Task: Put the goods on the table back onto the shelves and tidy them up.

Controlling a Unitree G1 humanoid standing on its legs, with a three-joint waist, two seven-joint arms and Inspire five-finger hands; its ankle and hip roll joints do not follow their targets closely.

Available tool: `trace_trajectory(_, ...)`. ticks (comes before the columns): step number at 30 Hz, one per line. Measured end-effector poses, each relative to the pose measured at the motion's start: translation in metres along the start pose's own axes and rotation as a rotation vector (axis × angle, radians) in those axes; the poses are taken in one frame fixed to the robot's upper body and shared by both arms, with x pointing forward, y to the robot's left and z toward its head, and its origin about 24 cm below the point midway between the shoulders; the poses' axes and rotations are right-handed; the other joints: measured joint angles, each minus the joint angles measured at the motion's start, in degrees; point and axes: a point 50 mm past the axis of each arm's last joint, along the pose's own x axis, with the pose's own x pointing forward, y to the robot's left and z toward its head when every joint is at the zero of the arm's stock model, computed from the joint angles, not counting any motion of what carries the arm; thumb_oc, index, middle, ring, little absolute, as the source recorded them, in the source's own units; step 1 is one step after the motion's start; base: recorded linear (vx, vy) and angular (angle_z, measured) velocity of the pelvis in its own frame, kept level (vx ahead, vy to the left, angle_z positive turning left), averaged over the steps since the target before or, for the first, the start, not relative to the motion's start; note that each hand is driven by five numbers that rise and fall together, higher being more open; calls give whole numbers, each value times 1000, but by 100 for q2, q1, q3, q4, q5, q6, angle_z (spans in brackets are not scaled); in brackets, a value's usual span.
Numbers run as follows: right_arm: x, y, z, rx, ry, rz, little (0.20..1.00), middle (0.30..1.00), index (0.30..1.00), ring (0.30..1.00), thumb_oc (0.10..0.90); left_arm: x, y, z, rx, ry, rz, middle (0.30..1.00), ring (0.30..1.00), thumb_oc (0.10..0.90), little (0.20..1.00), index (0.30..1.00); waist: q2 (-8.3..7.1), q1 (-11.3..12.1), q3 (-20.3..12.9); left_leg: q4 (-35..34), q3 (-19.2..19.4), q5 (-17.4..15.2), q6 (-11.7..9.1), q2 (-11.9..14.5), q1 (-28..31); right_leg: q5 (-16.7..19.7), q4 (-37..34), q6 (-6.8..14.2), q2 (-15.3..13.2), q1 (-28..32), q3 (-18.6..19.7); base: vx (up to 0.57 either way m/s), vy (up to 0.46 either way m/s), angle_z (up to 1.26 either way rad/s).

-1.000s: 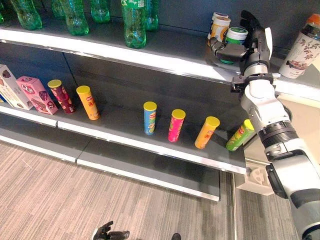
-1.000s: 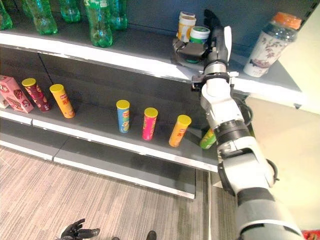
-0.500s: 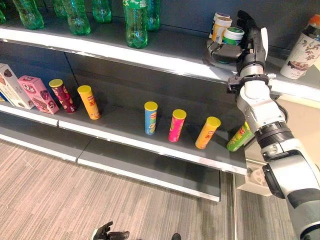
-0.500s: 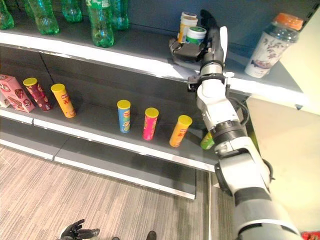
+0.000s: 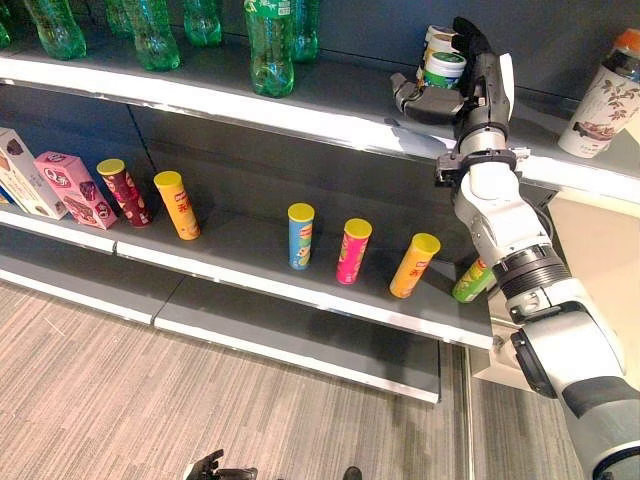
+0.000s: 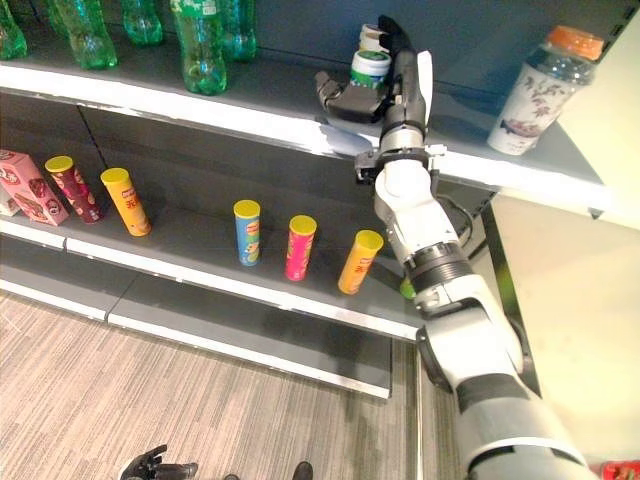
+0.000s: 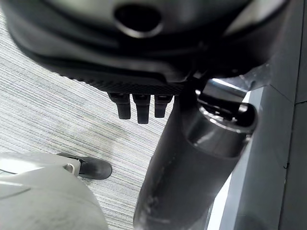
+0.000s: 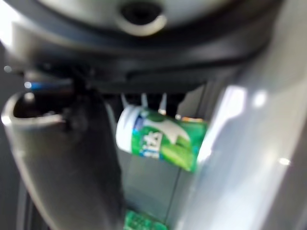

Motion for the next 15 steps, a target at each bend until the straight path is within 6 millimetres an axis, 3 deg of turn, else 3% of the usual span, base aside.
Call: trace_trajectory(15,0,1,1,-26,-8,4,900,900,900,900,800,0,0,0,-1,4,4,900,900,800,900,900,-8,-5,-5,0,14,0,0,0,19,0,0,0,0,14,11,0,0,0)
